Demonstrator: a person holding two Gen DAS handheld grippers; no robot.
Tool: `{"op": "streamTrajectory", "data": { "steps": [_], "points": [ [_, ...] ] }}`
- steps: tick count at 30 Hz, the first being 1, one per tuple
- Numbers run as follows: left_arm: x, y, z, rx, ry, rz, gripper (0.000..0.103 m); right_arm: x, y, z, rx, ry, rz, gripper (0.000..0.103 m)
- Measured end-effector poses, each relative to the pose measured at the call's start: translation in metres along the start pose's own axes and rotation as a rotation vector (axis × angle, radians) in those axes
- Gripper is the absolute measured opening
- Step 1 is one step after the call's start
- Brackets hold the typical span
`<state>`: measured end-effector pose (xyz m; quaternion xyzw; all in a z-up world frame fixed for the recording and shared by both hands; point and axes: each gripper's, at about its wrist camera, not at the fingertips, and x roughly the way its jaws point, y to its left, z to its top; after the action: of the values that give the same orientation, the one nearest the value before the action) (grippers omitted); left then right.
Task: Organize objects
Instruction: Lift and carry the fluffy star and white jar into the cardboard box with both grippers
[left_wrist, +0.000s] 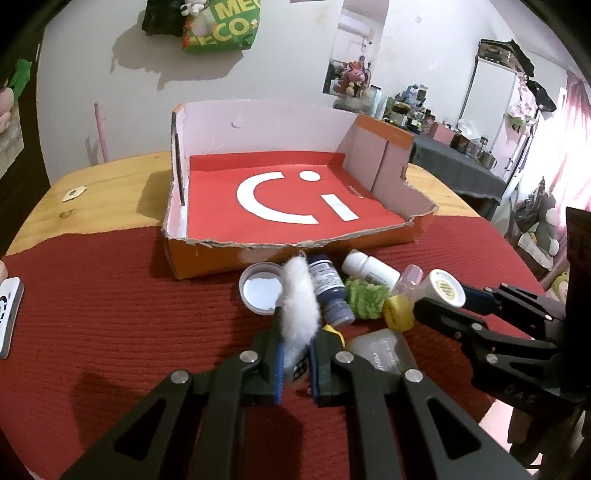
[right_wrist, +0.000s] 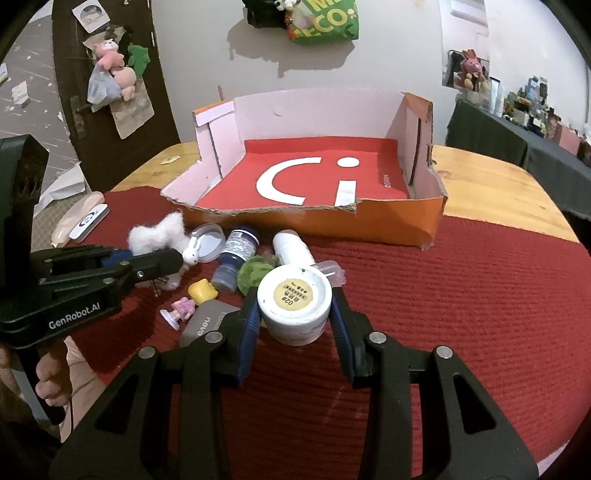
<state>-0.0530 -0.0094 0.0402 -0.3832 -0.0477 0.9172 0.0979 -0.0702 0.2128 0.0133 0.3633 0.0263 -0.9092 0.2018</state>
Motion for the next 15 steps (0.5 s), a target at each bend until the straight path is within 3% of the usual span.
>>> {"op": "streamTrajectory", "data": {
  "steps": [15],
  "points": [
    [-0.004,-0.002,0.007,-0.006,-0.017,-0.019,0.01,-0.002,0.009,0.019,-0.02,-0.036,0.039,0.035]
  ]
}}
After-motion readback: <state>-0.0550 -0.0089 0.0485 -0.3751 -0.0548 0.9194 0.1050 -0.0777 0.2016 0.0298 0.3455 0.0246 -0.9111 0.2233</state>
